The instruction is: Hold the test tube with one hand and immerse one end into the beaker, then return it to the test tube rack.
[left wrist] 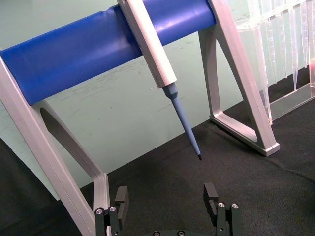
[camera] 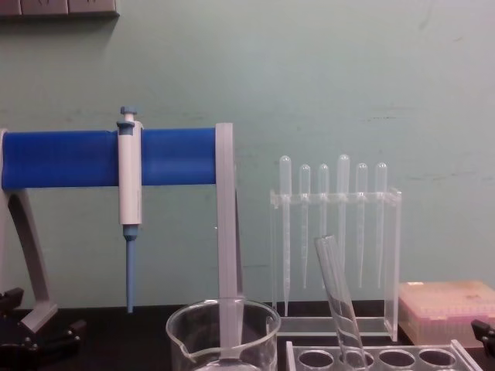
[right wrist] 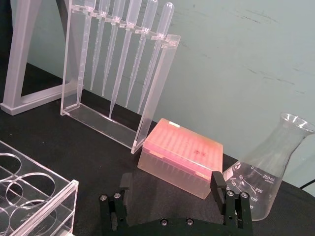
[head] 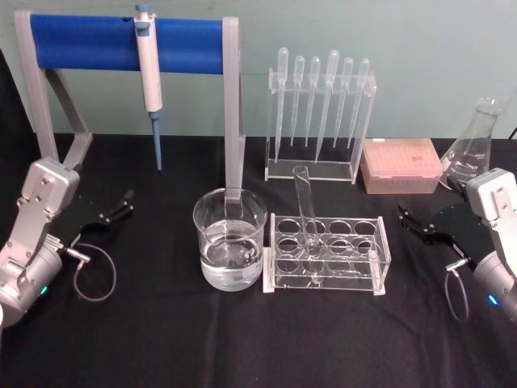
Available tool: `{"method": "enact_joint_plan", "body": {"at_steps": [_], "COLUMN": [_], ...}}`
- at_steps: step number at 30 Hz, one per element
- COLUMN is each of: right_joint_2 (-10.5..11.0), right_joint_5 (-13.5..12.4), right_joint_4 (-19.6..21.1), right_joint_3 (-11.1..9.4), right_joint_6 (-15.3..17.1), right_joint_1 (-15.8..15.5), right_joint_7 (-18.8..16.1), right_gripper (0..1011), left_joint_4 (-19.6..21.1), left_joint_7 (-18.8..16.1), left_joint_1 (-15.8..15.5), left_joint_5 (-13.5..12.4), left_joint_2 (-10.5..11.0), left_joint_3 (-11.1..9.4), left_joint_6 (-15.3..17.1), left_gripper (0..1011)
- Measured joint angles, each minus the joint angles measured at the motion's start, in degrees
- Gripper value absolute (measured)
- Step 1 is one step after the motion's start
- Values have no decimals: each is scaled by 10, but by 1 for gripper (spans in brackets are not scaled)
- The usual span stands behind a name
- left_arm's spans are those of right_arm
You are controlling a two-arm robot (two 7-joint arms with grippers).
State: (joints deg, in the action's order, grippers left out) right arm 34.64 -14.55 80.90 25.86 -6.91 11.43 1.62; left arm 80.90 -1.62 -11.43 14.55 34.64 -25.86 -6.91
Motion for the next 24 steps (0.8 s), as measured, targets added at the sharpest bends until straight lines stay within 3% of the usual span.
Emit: {"method": "enact_joint_plan", "body": {"at_steps": [12,16,21,24], "right_joint_2": [0,5,41,69], "right_joint_5": [0,3,11,-5], "right_joint_4": [0,13,79,135], "right_joint_3": [0,-10,-33,-54], "right_joint_6": [0,0,11,19], "right_joint_1": [0,-13,-58,-94], "right_joint_7": [0,1,6,-5], "right_gripper": [1002,1002,1002,1002], "left_joint_4": [0,0,0,0], "left_joint_7": [0,0,0,0], "left_joint_1": [0,0,0,0], "left_joint_5": [0,0,0,0], "left_joint_2": [0,0,0,0], "left_joint_3": [0,0,0,0], "left_joint_6": [0,0,0,0], "left_gripper": [1000,1000,1000,1000]}}
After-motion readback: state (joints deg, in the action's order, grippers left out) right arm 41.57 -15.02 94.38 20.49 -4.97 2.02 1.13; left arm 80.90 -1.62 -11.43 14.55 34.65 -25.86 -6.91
